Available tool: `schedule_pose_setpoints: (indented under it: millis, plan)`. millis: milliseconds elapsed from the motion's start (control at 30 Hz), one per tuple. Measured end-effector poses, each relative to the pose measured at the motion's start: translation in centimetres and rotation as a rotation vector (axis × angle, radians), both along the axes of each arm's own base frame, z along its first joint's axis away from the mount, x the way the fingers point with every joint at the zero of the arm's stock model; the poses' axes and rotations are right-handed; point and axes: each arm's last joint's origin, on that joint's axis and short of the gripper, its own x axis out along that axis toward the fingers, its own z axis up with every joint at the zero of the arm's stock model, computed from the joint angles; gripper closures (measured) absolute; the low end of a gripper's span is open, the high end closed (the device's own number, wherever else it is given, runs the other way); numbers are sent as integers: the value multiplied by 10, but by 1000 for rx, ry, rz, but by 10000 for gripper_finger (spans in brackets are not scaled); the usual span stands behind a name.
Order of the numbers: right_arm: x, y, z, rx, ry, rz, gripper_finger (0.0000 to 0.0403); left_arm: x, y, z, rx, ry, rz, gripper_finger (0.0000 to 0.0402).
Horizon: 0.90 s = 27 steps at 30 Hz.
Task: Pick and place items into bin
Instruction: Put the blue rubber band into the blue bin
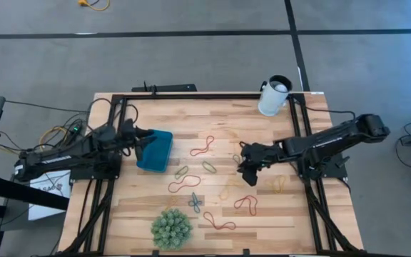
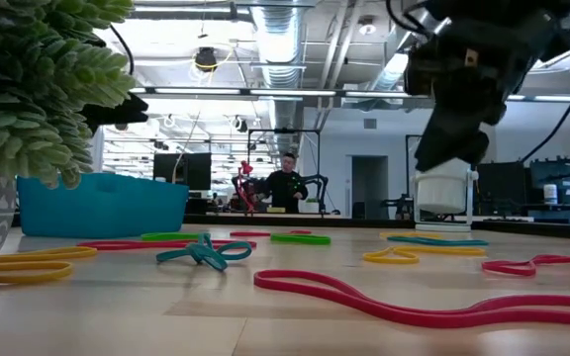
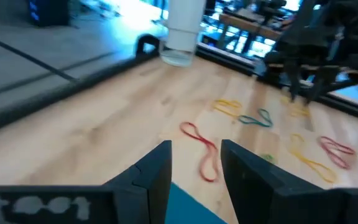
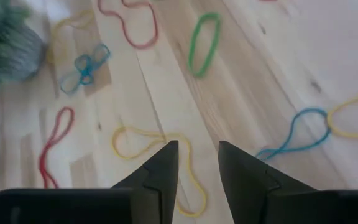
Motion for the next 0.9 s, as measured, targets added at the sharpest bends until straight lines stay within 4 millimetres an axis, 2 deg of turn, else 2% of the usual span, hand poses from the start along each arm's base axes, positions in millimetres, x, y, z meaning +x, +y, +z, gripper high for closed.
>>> schedule_pose_setpoints:
  millis: [200,433,700,900]
  plan:
    - [6,-1,-18,40,83,26,294,0,-1,-3,-41,-4,-29,274]
    - [10,-2,-36,122,174,83,294,0,-1,-3,-12,6,-31,274]
    - [9,-10,-46,-105,222,27,294,0,0,-3,27,20,-18,274]
    - [3,-11,-49,-181,292,12,294,0,1,-3,0,11,21,274]
